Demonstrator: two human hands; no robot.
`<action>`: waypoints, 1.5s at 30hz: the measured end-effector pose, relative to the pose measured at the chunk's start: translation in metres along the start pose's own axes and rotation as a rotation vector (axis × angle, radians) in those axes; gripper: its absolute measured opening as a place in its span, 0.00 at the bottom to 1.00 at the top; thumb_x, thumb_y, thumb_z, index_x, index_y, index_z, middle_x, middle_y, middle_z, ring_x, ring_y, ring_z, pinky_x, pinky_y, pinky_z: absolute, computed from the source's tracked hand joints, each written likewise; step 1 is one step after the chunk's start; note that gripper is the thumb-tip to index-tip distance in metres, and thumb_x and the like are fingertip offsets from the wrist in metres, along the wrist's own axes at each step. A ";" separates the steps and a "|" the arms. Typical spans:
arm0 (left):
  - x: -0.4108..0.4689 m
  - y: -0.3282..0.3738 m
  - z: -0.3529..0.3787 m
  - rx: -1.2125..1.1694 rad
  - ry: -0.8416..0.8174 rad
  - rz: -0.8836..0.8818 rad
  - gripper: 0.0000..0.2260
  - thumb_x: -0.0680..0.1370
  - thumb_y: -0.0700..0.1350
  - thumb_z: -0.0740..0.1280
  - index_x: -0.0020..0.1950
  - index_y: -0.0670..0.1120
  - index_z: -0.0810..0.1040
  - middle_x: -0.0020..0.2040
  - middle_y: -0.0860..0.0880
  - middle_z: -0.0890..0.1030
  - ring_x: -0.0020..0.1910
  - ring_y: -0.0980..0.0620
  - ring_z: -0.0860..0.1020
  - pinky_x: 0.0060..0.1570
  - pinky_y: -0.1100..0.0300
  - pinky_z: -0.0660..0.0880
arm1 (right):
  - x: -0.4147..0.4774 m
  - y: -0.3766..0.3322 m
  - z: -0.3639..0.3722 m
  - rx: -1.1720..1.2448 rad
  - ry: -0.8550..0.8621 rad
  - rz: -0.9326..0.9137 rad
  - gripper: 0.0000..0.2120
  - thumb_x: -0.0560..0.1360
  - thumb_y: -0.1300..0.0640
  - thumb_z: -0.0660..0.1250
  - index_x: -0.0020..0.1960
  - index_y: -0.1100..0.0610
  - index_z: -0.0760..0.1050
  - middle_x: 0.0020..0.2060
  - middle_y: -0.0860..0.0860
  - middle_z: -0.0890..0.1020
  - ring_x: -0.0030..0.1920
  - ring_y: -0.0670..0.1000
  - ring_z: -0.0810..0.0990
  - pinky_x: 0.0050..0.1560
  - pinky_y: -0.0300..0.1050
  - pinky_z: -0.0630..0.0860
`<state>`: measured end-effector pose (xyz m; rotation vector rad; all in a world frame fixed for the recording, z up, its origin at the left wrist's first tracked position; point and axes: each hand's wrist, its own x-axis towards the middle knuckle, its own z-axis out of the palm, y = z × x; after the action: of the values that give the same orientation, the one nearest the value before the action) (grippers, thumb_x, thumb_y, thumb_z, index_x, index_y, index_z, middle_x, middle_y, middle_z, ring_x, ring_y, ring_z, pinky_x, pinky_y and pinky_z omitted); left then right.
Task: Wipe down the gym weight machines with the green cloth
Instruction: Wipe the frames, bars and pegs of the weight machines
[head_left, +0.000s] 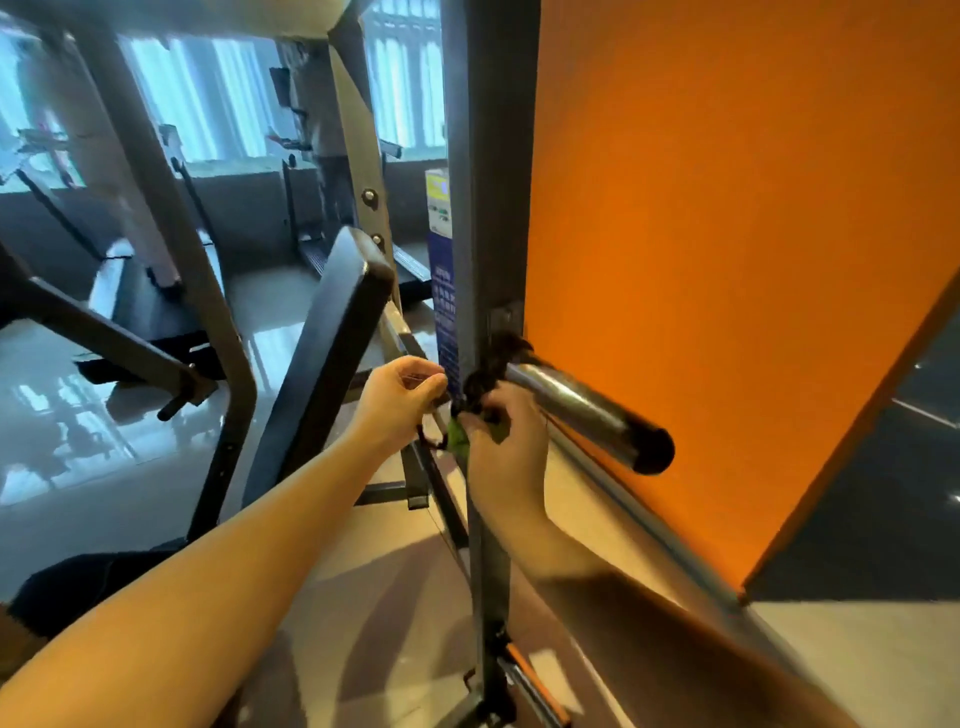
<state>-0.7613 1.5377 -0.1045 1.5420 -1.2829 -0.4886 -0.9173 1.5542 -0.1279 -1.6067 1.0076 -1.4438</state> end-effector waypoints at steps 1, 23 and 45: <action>-0.002 -0.009 0.003 0.026 -0.018 -0.012 0.04 0.80 0.43 0.70 0.55 0.48 0.82 0.48 0.51 0.84 0.47 0.55 0.84 0.53 0.55 0.83 | -0.011 0.016 0.003 0.014 0.011 0.074 0.08 0.78 0.62 0.70 0.54 0.51 0.76 0.53 0.46 0.77 0.53 0.34 0.76 0.51 0.27 0.74; 0.004 -0.063 0.059 0.012 0.041 -0.052 0.05 0.78 0.47 0.73 0.52 0.49 0.80 0.47 0.52 0.82 0.47 0.54 0.81 0.48 0.65 0.79 | 0.021 0.114 0.043 0.389 0.542 0.766 0.09 0.81 0.67 0.63 0.55 0.55 0.77 0.44 0.46 0.80 0.45 0.44 0.79 0.48 0.35 0.77; -0.001 -0.067 0.061 -0.012 0.050 -0.057 0.04 0.78 0.44 0.73 0.51 0.49 0.80 0.48 0.52 0.82 0.50 0.54 0.82 0.49 0.67 0.78 | 0.044 0.106 0.033 0.454 0.474 0.903 0.04 0.82 0.61 0.63 0.54 0.58 0.77 0.45 0.52 0.81 0.48 0.51 0.81 0.51 0.40 0.76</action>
<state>-0.7791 1.5049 -0.1870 1.5742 -1.1984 -0.4899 -0.8899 1.4709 -0.2086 -0.3633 1.3055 -1.2606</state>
